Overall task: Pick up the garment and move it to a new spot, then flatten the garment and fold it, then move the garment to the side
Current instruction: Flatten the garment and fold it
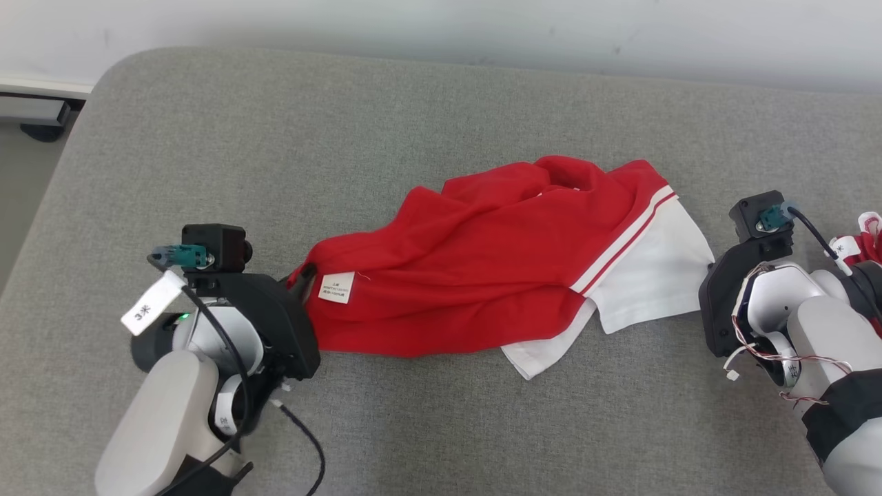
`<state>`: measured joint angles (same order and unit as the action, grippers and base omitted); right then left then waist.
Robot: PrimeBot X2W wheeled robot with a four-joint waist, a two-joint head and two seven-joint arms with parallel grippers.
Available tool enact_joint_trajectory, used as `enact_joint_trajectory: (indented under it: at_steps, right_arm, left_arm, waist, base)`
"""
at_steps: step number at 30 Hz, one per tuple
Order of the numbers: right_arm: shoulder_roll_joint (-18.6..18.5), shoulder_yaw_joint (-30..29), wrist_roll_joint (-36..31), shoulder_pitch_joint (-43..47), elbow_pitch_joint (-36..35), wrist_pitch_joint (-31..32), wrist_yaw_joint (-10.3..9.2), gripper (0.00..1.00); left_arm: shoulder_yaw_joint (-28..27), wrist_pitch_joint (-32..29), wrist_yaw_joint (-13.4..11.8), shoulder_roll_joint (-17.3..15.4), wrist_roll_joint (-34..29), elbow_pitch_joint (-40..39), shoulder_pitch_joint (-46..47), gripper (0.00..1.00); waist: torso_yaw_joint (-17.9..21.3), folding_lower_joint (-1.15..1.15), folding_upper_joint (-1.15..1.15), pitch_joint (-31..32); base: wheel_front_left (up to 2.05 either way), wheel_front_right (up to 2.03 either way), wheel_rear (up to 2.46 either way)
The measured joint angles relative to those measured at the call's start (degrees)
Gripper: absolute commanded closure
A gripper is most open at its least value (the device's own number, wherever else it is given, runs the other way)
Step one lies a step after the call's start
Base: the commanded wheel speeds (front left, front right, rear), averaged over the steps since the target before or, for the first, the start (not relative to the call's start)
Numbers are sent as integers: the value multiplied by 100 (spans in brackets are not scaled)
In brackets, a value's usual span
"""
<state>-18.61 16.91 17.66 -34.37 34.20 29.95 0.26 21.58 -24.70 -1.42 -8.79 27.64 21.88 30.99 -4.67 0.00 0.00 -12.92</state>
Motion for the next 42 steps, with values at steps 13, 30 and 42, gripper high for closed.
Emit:
enact_joint_trajectory:
  at_steps: [13,30,42]
  right_arm:
    - [-25,18,0,131,99,-21,1,100]
    - [46,144,0,119,43,-13,24,100]
    - [46,90,26,95,26,-21,23,100]
  left_arm:
    - [-59,-58,76,-103,207,179,-263,0]
    - [838,-759,660,-912,-647,70,365,0]
    - [1084,-1155,801,-933,-579,63,476,27]
  waist:
    - [-6,0,0,168]
    - [86,1,0,113]
    - [219,1,0,-74]
  base:
    - [0,0,0]
    - [0,0,0]
    - [0,0,0]
